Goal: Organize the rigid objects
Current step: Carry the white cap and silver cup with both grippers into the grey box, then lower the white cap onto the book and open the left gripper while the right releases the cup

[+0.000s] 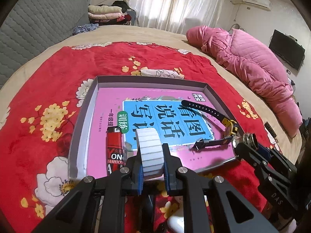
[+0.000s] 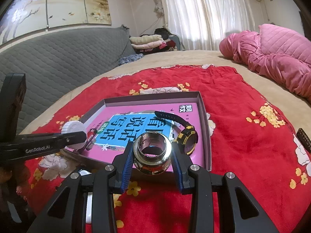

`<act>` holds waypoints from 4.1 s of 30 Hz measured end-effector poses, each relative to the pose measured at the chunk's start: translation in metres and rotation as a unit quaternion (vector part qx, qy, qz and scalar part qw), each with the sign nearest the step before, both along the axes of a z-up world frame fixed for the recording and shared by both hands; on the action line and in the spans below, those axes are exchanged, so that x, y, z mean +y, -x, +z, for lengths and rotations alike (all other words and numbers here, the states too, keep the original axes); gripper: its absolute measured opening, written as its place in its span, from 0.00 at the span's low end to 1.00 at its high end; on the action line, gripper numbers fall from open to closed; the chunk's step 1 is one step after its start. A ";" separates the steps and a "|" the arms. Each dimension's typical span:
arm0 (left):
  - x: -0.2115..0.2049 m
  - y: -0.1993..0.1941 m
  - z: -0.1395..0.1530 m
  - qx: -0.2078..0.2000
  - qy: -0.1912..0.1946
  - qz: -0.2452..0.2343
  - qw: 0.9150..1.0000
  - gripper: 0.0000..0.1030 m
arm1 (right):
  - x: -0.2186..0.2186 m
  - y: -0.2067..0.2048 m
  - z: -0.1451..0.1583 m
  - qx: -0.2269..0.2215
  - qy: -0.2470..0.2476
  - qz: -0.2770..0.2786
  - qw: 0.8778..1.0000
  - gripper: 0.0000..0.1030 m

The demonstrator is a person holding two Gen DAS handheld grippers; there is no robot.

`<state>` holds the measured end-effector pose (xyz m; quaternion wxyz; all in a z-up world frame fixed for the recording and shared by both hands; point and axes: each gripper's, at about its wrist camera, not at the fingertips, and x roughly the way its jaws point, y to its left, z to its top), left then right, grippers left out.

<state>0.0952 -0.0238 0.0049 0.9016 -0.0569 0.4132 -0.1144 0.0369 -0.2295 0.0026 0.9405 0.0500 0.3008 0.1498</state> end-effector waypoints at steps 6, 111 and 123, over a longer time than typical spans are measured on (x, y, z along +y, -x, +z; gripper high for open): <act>-0.003 -0.006 -0.004 0.005 0.000 -0.004 1.000 0.16 | -0.001 -0.002 -0.001 0.001 -0.003 -0.001 1.000 0.37; 0.013 -0.011 -0.020 0.056 -0.009 0.021 0.998 0.30 | 0.012 -0.033 -0.024 0.042 0.042 0.015 0.998 0.43; 0.016 -0.006 -0.018 0.053 0.004 0.020 0.998 0.30 | 0.009 -0.029 -0.023 0.038 0.040 0.003 0.998 0.46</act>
